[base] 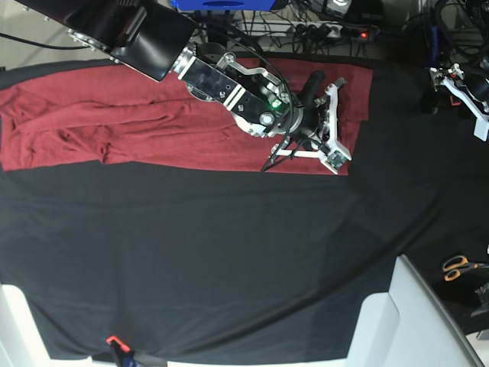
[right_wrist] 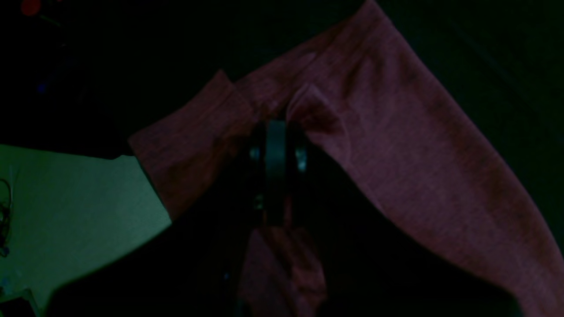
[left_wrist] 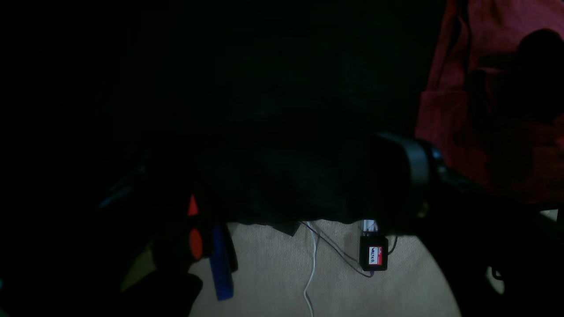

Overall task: Fold the T-shirt properly
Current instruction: 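Move the right gripper across the shirt to its opposite end and grasp, then pull the held end back across the shirt with the right gripper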

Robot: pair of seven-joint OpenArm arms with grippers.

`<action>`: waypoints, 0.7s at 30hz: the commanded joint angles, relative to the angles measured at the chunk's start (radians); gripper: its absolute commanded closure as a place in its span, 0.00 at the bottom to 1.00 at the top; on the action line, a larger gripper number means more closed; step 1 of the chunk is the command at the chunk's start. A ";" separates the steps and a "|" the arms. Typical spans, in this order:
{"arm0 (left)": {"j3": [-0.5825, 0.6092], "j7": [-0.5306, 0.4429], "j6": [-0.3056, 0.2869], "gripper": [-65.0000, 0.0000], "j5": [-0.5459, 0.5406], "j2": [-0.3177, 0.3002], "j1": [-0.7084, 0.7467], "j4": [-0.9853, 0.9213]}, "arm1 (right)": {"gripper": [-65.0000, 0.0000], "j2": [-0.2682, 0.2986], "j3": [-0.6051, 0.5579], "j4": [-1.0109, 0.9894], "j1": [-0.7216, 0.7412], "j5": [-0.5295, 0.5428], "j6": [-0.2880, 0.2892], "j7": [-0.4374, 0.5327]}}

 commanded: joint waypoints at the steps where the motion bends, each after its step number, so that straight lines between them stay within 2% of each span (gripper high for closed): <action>1: -0.005 -0.016 -0.006 0.11 -0.015 -0.019 0.000 0.014 | 0.99 -0.018 0.001 0.017 0.015 0.006 0.007 0.022; 5: -0.005 -0.016 -0.006 0.11 -0.015 -0.019 -0.001 0.014 | 0.99 -0.022 -0.004 0.017 0.011 0.006 0.011 0.022; 11: -0.005 -0.016 -0.006 0.11 -0.015 -0.019 -0.001 0.014 | 0.99 -0.025 -0.087 0.023 0.014 0.006 0.008 0.025; 21: -0.003 -0.016 -0.006 0.11 -0.016 -0.017 -0.001 0.014 | 0.98 -0.032 -0.091 0.020 0.031 0.006 0.007 0.027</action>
